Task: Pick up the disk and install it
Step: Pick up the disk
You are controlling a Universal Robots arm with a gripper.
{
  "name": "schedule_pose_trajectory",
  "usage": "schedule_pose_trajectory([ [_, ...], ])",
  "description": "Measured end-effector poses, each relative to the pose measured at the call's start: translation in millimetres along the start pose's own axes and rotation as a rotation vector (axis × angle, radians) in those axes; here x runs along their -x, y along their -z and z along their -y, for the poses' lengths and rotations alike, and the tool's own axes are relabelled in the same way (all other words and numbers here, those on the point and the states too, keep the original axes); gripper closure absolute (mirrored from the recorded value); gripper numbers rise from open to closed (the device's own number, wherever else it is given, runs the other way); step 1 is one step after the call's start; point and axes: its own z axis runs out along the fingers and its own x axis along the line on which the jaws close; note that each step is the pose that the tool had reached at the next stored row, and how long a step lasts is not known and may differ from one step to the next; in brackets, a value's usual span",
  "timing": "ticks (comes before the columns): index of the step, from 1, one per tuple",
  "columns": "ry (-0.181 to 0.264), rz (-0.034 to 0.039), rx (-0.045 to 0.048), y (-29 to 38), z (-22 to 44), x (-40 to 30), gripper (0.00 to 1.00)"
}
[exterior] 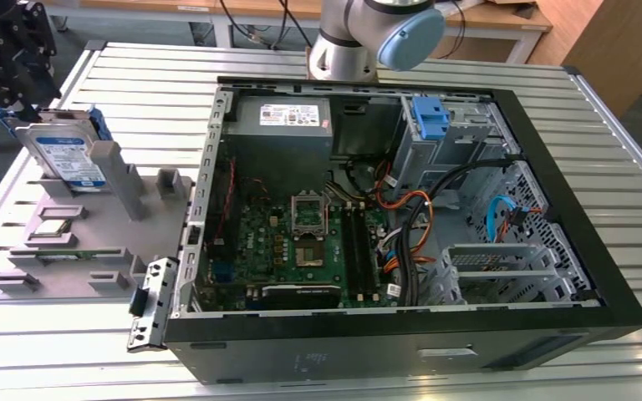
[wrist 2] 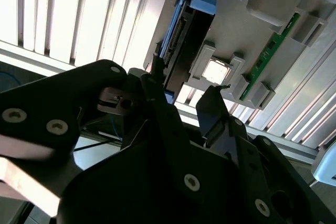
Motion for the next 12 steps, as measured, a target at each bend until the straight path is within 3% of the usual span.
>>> schedule_pose_trajectory([
  [1, 0.0, 0.0, 0.0, 0.0, 0.0, 0.0, 0.47],
  [12, 0.0, 0.0, -0.0002, -7.2, 0.1, -0.3, 0.47],
])
